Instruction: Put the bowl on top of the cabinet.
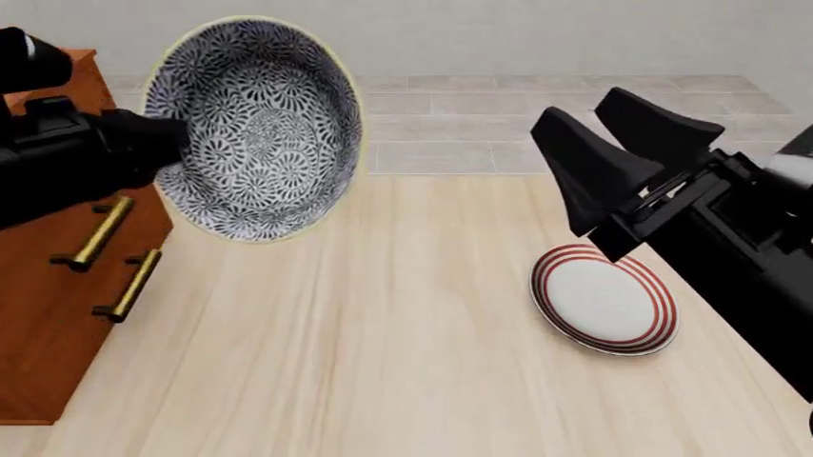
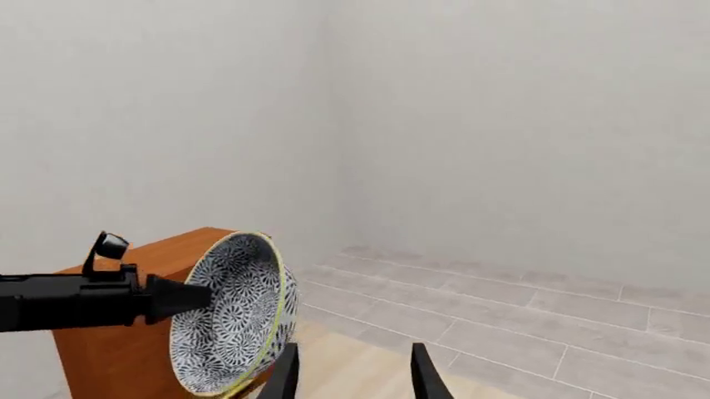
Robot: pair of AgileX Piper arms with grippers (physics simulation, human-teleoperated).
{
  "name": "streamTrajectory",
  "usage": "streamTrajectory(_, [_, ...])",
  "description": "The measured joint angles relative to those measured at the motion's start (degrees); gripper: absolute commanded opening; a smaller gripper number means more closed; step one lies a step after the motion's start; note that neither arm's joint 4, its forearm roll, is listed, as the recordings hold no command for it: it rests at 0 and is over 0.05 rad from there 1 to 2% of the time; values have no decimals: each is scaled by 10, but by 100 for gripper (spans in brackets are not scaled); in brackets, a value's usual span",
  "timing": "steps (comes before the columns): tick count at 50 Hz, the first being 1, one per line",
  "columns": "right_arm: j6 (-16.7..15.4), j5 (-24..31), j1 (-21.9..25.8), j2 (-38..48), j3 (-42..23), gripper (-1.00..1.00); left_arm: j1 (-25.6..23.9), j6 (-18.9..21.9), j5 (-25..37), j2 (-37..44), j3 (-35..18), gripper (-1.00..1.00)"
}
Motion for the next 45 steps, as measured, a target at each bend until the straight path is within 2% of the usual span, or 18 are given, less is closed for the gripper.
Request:
streamTrajectory(15, [8, -9, 4, 2, 5, 100, -23, -65, 84, 23, -59, -100])
streamTrajectory(21, [10, -12, 5, 6, 6, 100, -23, -70, 115, 34, -89, -100])
streamTrajectory(28, [14, -14, 6, 7, 7, 100, -12, -58, 151, 48, -134, -100])
streamTrajectory(35, [16, -14, 8, 11, 6, 100, 33, -66, 195, 64, -166, -100])
streamTrajectory(45, [20, -14, 8, 14, 7, 100, 144, -45, 259, 80, -206, -100])
